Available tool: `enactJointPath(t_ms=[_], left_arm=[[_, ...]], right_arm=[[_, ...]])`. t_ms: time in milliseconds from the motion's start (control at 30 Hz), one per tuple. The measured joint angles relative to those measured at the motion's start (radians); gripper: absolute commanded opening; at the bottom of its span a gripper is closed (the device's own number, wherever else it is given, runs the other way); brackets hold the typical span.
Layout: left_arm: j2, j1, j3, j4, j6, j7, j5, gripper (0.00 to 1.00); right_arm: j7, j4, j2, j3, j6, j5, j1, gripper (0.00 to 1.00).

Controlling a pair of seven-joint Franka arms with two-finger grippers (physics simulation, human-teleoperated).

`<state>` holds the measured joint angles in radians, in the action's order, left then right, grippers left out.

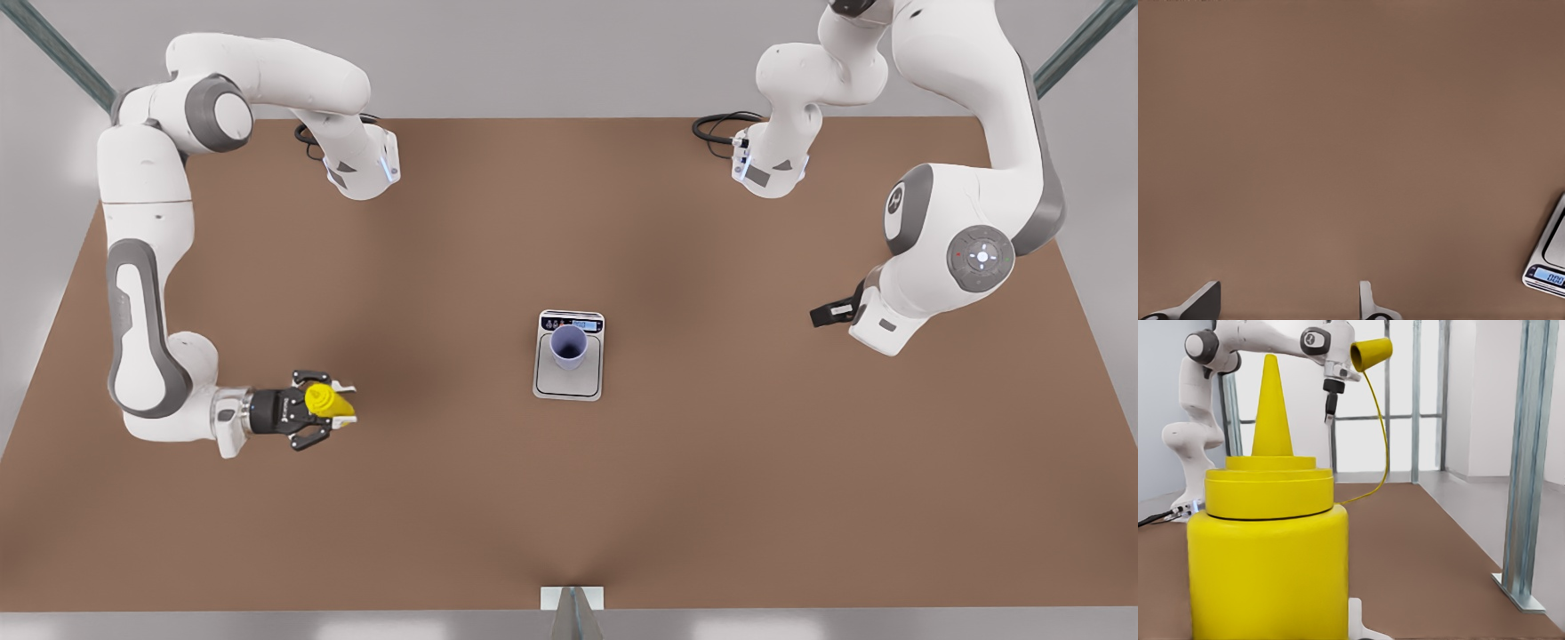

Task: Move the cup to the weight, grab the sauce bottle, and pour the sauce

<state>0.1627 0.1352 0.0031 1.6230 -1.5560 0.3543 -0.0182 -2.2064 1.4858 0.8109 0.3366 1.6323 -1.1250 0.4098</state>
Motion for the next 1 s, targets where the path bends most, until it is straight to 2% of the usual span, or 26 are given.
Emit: enactJointPath(t_ms=[133, 167, 300, 1000], left_arm=[[0.002, 0.0, 0.0, 0.0, 0.0, 0.0, 0.0, 1.0], [0.002, 0.0, 0.0, 0.0, 0.0, 0.0, 0.0, 1.0], [0.006, 0.0, 0.0, 0.0, -0.001, 0.0, 0.0, 1.0], [0.009, 0.001, 0.0, 0.0, 0.017, 0.0, -0.001, 1.0]], right_arm=[[-0.038, -0.002, 0.081, -0.009, 0.001, -0.016, 0.02, 0.41], [-0.036, -0.006, 0.083, -0.041, 0.01, -0.017, 0.012, 0.41], [-0.055, -0.009, 0.097, -0.071, 0.093, -0.013, 0.009, 0.41], [-0.182, -0.052, 0.211, -0.072, 0.101, -0.039, -0.005, 0.42]])
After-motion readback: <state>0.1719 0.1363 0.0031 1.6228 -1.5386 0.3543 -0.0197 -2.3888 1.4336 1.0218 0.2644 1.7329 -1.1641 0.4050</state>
